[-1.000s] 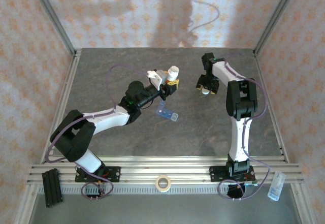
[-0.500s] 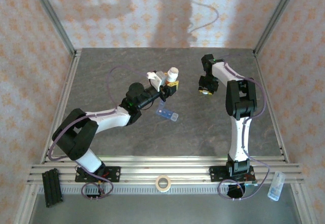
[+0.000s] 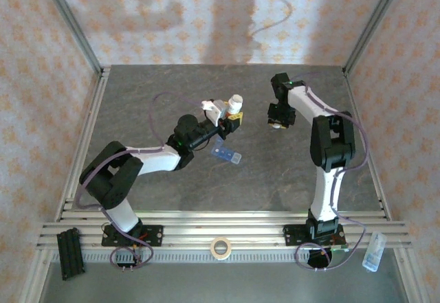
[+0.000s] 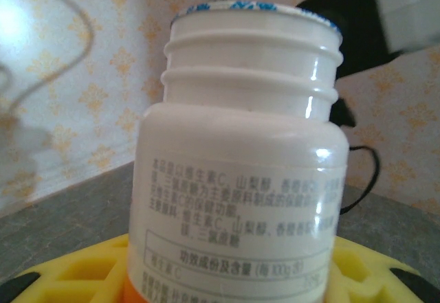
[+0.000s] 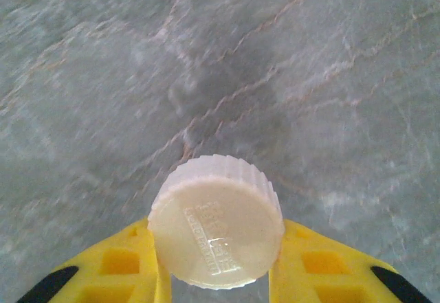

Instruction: Sort the pills into containers

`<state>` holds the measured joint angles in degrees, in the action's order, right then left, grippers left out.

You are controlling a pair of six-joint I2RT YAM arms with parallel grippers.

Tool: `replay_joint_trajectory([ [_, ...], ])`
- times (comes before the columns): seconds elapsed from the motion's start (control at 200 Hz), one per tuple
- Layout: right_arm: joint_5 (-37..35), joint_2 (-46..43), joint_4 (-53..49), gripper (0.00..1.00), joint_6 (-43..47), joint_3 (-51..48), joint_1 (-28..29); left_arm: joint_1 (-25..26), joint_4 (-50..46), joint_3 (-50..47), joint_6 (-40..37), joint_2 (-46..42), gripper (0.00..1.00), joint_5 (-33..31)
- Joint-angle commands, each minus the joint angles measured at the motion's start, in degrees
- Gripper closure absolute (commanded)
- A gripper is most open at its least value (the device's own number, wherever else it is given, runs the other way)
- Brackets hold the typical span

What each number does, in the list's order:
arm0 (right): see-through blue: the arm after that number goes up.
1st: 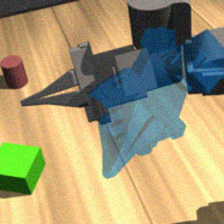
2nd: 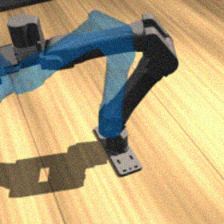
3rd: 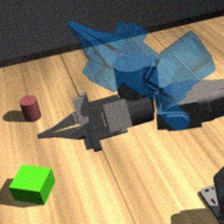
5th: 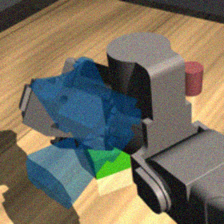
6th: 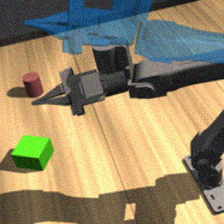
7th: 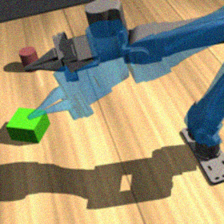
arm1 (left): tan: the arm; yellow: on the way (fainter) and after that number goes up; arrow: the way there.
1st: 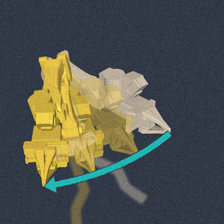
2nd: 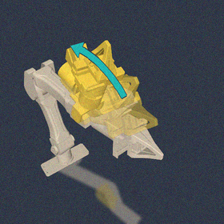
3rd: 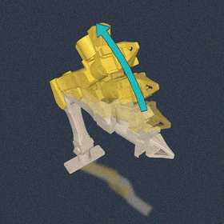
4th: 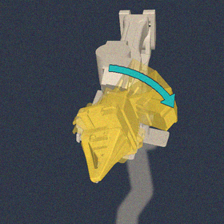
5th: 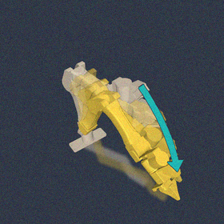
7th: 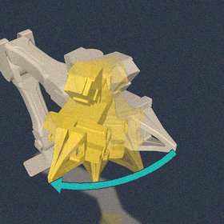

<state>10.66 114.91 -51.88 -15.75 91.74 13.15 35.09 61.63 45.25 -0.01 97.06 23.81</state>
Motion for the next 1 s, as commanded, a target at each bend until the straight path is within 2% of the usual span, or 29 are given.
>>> replay_joint_trajectory([
  [0.0,0.1,-6.3,-0.9,0.69,0.6,-1.0,1.4,-0.3,6.9,-0.5,-0.4,0.8,1.0,0.2],
  [0.23,2.4,-12.7,-5.4,0.68,1.8,3.4,3.5,-0.4,7.5,-1.8,-4.2,1.8,1.0,-1.9],
  [0.571,10.2,-17.5,-12.2,0.66,4.2,11.5,5.9,-0.3,8.4,-6.7,-7.0,2.2,1.0,-6.3],
  [0.996,18.2,-14.2,-21.3,0.65,10.1,23.6,12.5,-0.3,8.6,-6.3,-11.1,4.5,1.0,-4.9],
])
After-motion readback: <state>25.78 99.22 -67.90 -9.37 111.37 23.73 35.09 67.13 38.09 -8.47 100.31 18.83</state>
